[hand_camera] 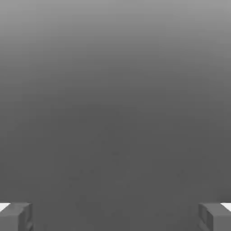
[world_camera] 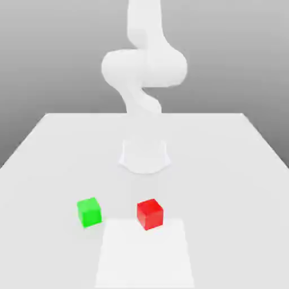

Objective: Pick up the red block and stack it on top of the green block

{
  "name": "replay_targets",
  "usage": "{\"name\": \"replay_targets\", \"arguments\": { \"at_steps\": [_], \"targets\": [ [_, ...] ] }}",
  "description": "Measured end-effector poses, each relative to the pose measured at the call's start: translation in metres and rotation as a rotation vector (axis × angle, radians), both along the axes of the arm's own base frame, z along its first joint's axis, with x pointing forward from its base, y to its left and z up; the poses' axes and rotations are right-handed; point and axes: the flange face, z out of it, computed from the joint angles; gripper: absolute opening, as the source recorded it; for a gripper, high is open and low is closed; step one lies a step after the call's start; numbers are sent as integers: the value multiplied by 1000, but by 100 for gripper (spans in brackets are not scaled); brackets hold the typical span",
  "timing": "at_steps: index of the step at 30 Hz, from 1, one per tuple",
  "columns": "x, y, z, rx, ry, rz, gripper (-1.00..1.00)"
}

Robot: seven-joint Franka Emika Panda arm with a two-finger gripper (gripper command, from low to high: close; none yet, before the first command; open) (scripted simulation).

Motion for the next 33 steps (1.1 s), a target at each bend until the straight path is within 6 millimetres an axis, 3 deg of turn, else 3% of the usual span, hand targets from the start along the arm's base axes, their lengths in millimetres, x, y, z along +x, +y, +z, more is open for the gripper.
{"name": "replay_targets", "arguments": {
  "at_steps": [4,9,13,17,20,33],
  "targets": [
    [31,-6,-99,-26,145,62,0],
    [36,0,-225,-70,328,160,0],
    [11,10,-326,-112,486,260,0],
    [-42,20,-429,-154,664,387,0],
    [-53,23,-455,-149,707,425,0],
    [-48,26,-489,-126,706,442,0]
  ]
}}
